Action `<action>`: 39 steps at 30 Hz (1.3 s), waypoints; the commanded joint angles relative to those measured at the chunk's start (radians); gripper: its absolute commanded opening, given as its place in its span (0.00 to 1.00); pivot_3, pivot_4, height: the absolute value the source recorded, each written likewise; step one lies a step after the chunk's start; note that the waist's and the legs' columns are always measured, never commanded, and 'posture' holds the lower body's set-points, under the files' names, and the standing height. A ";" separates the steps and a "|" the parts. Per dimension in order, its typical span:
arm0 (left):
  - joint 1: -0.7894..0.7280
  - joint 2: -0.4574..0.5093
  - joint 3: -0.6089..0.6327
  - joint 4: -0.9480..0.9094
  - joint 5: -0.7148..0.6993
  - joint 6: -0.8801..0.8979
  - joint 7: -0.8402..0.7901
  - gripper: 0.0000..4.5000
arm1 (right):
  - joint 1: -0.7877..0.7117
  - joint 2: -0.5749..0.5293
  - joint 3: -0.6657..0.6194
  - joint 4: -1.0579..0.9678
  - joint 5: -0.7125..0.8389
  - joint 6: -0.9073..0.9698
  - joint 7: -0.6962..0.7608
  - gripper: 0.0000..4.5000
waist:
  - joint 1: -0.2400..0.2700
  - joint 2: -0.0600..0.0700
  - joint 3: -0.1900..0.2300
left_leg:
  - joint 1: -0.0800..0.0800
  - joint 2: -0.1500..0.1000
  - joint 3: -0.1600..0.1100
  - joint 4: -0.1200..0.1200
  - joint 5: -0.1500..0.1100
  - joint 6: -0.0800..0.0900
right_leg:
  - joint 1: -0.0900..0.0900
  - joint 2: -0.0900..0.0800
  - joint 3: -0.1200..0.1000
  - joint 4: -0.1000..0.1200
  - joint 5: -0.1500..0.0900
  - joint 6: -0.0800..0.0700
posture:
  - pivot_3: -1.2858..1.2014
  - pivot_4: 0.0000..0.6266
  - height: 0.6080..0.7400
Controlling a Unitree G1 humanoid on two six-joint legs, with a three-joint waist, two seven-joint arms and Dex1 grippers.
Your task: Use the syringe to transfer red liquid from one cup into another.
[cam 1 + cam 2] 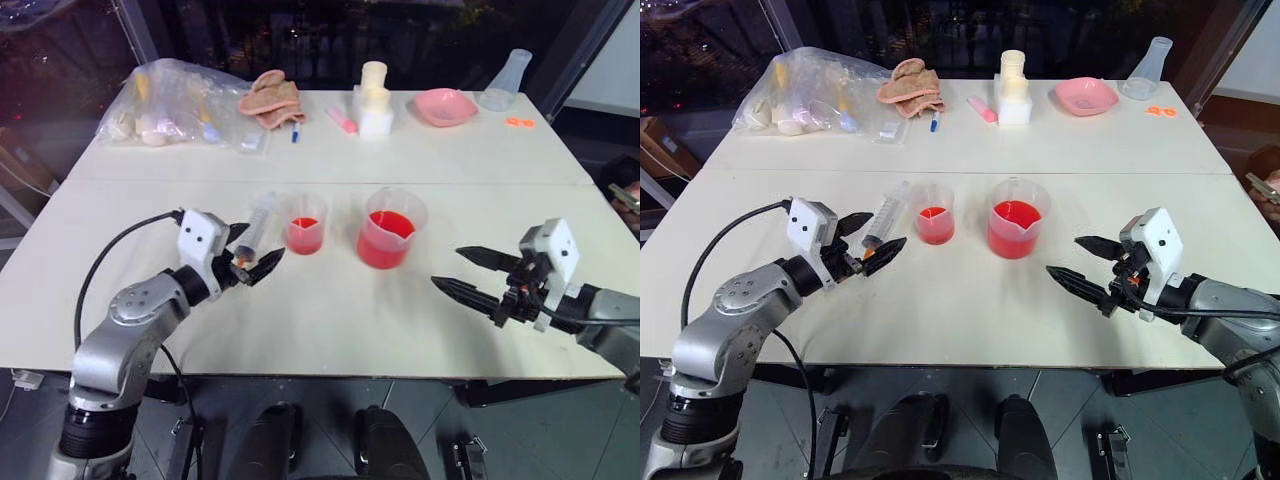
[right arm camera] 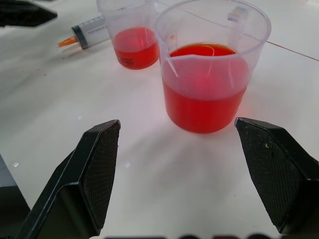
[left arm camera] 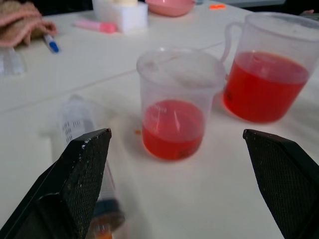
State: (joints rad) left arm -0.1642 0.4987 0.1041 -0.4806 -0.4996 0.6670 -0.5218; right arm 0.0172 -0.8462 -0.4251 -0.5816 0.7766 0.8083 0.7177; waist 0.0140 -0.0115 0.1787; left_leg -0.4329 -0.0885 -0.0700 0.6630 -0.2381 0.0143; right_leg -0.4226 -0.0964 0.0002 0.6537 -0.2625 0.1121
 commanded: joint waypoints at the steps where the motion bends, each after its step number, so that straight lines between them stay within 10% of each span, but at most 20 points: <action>1: -0.002 0.005 0.031 -0.065 -0.040 0.020 0.008 1.00 | -0.018 -0.016 -0.015 -0.011 0.020 0.000 0.002 0.85 | 0.001 0.000 0.000 | 0.000 0.000 0.000 0.000 0.000 0.000 | 0.000 0.000 0.000 0.000 0.000 0.000 | 0.52 0.24 1.00; 26: 0.004 0.032 0.012 -0.138 -0.122 0.109 0.035 1.00 | -0.128 -0.089 0.051 0.105 -0.002 -0.005 0.104 0.85 | 0.000 0.000 0.000 | 0.001 0.000 0.000 0.000 0.000 0.000 | 0.001 0.000 0.000 0.000 0.000 0.000 | 0.52 0.24 1.00; 39: -0.576 -0.002 -0.015 0.063 -0.179 0.492 0.239 1.00 | -0.283 -0.120 0.115 0.168 0.013 0.031 0.164 0.85 | -0.001 0.000 0.000 | 0.001 -0.001 0.000 0.000 0.000 0.001 | 0.002 0.001 -0.001 -0.001 0.001 0.001 | 0.52 0.24 1.00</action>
State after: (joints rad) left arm -0.6988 0.5047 0.0889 -0.4257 -0.6880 1.1085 -0.3327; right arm -0.2432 -0.9501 -0.2995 -0.4059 0.7713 0.8439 0.8657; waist 0.0133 -0.0118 0.1789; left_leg -0.4318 -0.0890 -0.0702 0.6633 -0.2384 0.0151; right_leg -0.4203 -0.0955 -0.0008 0.6522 -0.2618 0.1137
